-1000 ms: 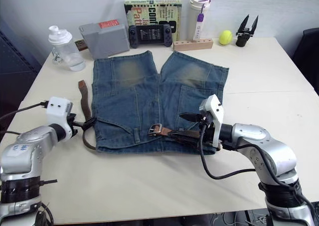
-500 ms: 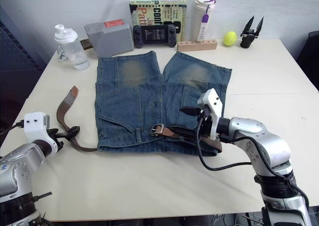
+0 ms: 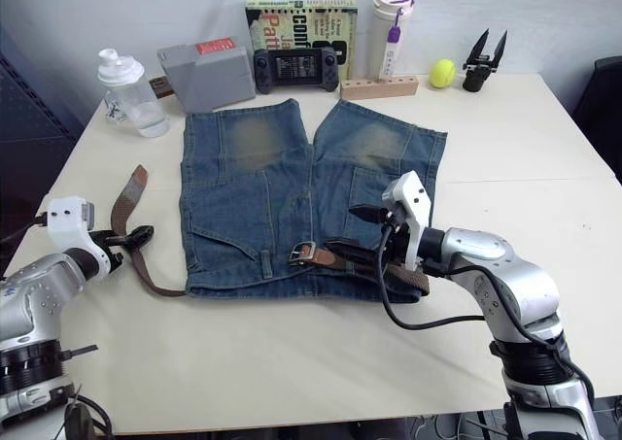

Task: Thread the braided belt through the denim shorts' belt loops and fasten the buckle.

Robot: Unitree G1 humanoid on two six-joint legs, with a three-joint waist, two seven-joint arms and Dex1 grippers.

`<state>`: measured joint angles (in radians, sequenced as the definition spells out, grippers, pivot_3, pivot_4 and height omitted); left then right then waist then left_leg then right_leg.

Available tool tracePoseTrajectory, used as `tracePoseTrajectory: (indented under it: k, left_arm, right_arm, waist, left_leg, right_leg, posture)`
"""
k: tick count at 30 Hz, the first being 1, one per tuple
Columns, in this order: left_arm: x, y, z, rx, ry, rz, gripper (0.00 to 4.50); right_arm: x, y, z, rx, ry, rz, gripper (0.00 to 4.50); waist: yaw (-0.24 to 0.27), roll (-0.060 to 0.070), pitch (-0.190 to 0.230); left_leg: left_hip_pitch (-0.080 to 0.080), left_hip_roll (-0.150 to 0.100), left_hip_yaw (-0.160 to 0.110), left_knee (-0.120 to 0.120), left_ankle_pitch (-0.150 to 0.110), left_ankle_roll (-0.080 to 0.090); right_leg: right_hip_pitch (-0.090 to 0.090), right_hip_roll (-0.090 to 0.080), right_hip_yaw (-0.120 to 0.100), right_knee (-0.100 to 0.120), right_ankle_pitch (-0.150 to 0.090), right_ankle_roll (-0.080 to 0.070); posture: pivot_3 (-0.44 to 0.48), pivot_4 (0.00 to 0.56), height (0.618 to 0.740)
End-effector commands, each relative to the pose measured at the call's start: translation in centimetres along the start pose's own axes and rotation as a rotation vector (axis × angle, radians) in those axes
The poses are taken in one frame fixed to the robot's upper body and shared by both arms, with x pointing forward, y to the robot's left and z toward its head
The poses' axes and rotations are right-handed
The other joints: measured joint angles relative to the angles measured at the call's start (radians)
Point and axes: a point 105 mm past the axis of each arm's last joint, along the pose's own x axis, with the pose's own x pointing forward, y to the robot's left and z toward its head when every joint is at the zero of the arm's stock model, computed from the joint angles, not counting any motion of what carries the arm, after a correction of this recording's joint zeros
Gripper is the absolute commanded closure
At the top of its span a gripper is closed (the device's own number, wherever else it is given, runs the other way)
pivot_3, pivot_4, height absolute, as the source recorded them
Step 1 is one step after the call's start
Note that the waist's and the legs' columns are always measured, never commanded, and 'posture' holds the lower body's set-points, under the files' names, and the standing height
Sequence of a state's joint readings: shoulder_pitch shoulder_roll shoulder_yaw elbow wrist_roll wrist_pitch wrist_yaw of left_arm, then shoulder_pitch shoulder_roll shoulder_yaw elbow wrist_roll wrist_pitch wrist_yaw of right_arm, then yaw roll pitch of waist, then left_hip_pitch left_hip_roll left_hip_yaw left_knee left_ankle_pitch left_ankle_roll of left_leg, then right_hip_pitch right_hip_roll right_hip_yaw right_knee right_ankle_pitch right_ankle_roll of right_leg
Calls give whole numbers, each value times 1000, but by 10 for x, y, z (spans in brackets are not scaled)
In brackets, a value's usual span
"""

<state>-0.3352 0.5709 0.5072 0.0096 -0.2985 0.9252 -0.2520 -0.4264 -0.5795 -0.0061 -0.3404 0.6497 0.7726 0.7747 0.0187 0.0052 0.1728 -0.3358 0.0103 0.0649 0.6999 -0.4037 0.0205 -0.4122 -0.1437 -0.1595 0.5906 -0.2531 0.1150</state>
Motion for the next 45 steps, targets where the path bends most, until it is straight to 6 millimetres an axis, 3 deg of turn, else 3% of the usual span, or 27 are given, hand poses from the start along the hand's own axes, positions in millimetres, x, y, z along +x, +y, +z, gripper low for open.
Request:
tracePoseTrajectory:
  k: [1,7,10,13,15,19,24,30,40,45]
  left_arm:
    - [-2,-5,9,114,-48,-13,1662]
    - [-4,-33,38,235,-207,-121,4221]
    - [-9,-51,61,371,-318,-157,4221]
    - [-23,-83,88,553,-465,-243,4221]
    - [-36,-110,94,727,-554,-346,4221]
    - [-58,-154,78,923,-613,-588,4221]
    - [-65,-175,62,975,-612,-713,4221]
    - [-65,-180,57,984,-619,-737,4221]
    - [-54,-171,57,1028,-597,-671,4221]
    - [-60,-174,66,994,-672,-679,4221]
  right_arm:
    - [0,4,12,-32,-41,2,0]
    - [-1,2,13,-53,-38,-29,0]
    - [1,-1,14,-118,-26,-66,0]
    - [6,-6,18,-238,-12,-120,0]
    - [13,-7,20,-391,-1,-152,0]
    - [37,15,23,-722,-15,-101,0]
    - [55,31,29,-871,-92,-101,0]
    - [59,38,25,-888,-101,-98,0]
    - [53,48,16,-680,-89,-17,0]
    - [56,41,10,-631,-57,-54,0]
  waist:
    - [0,0,0]
    - [6,0,0]
    - [4,0,0]
    - [2,-1,0]
    - [1,0,0]
    - [-8,0,1]
    - [-21,0,1]
    - [-19,0,1]
    - [-20,0,1]
    - [-19,0,1]
  left_leg:
    - [0,0,0,0,0,0]
    - [-1,0,0,1,0,0]
    - [-1,0,0,1,0,0]
    - [-1,0,1,1,0,0]
    - [-1,0,1,0,0,0]
    - [-1,0,2,-1,-1,-1]
    - [-1,2,2,-1,0,-2]
    - [-2,2,2,0,0,-2]
    - [-2,2,1,0,0,-2]
    - [-2,2,0,0,0,-2]
  right_leg:
    - [0,0,0,0,0,0]
    - [0,0,0,0,0,0]
    - [0,0,0,0,0,0]
    - [0,0,0,0,0,0]
    - [-1,0,0,0,0,0]
    - [-1,0,0,-1,0,0]
    - [-1,2,-1,-1,-1,-1]
    - [-1,2,-1,-1,-1,-2]
    - [-1,2,-1,-1,-1,-2]
    - [-1,2,-1,-1,-1,-2]
  posture:
    - [0,150,726]
    - [0,150,726]
    - [0,150,726]
    - [0,150,726]
    - [0,150,726]
    - [0,150,726]
    - [0,150,726]
    - [0,150,726]
    - [0,150,726]
    - [0,150,726]
